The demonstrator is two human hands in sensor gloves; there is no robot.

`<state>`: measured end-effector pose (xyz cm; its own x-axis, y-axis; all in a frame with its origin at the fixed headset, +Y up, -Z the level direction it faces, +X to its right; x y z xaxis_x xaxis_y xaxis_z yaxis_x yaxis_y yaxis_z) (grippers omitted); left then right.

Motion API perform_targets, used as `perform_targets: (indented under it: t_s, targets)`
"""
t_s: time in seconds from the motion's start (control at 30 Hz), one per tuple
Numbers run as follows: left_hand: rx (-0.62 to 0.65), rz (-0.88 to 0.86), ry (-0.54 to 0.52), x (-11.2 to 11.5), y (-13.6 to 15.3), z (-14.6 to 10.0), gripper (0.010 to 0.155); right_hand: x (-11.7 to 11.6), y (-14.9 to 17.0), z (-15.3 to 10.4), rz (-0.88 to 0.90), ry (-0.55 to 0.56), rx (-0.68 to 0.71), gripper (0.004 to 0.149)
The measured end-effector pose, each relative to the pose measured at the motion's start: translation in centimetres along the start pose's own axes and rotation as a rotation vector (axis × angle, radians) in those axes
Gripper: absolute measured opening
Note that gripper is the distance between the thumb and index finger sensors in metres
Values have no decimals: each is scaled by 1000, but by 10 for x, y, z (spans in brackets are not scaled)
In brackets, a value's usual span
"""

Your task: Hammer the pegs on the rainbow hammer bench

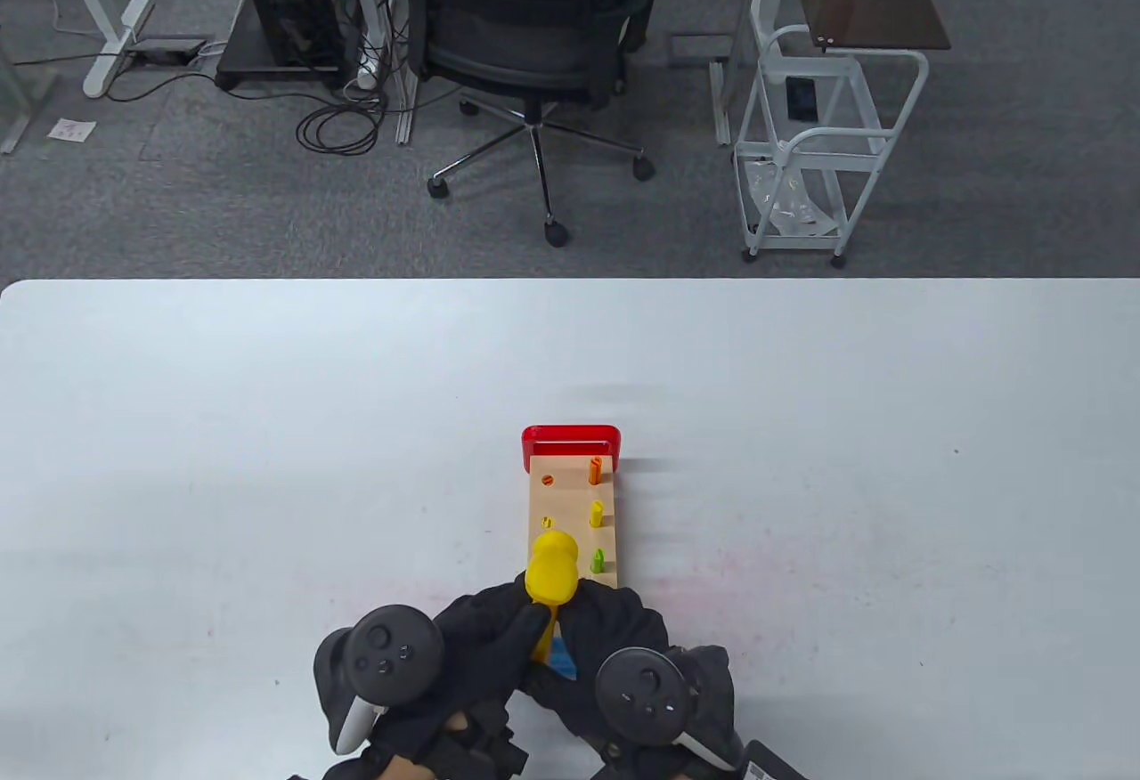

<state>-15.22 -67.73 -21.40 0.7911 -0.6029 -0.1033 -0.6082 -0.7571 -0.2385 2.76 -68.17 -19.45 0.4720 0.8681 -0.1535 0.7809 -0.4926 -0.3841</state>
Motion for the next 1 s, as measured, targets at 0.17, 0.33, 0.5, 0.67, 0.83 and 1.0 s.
perform_targets:
  t_s: [0.17, 0.33, 0.5, 0.67, 0.83, 1.0]
  targets:
    - [20, -33, 49, 3, 1, 1, 62, 2, 0, 0, 1, 3, -6, 78]
    - [66, -129, 109, 9, 1, 0, 70, 9, 5, 0, 19, 21, -31, 67]
    - [219, 27, 76, 13, -3, -1, 75, 17, 14, -1, 10, 40, -63, 59]
    - [313, 209, 68, 18, 3, 0, 84, 31, 25, -3, 24, 77, -102, 56]
    - [344, 391, 115, 34, 13, 1, 76, 44, 43, -4, 56, 78, -157, 53]
    - [400, 507, 129, 48, 14, 3, 69, 56, 56, -6, 55, 101, -191, 53]
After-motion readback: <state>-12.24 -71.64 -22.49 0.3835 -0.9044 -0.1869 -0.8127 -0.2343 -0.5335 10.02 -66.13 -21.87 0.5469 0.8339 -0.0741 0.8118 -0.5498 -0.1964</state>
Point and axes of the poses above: the tracker on the back of each hand, its own y axis roughly to the little-finger side, its own z axis roughly from the wrist to the fingertips, x = y × z, the point moved 3 cm from there along z, roughly from the wrist to the fingertips, and after that the axes turned 11 degrees about -y, right-handed, at the moved point
